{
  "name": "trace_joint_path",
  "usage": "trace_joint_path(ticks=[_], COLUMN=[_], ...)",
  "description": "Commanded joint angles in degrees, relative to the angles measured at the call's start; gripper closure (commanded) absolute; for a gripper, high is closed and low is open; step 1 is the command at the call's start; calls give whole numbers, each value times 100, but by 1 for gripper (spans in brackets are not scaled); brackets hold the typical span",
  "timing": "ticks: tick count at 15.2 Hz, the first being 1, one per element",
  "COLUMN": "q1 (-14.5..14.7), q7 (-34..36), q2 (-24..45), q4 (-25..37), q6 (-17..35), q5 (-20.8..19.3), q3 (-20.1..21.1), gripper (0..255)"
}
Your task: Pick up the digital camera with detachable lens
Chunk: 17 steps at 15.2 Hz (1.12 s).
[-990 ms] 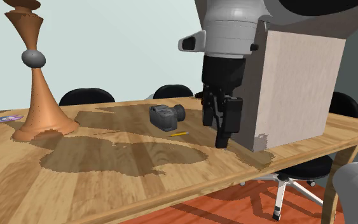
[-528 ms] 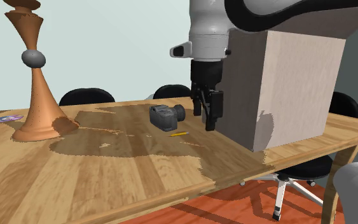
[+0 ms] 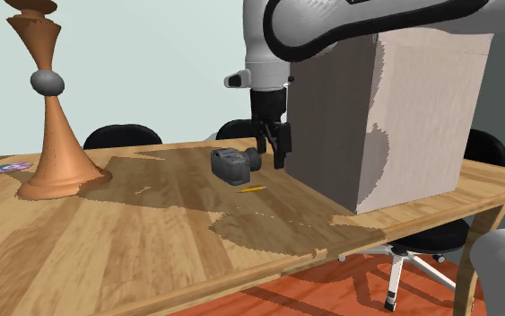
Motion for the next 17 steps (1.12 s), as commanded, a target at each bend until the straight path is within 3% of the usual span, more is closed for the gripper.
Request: trace_joint_path(ticks=[1, 7, 12, 17], q1=[-21, -155, -541, -548], q7=[-479, -1833, -2971, -2918], q2=[384, 1760, 3117, 3100], q4=[310, 1589, 2988, 2660], q6=[79, 143, 22, 329], q5=[-10, 298, 821, 793], q3=[-241, -792, -1049, -1023], gripper=[0, 0, 0, 0])
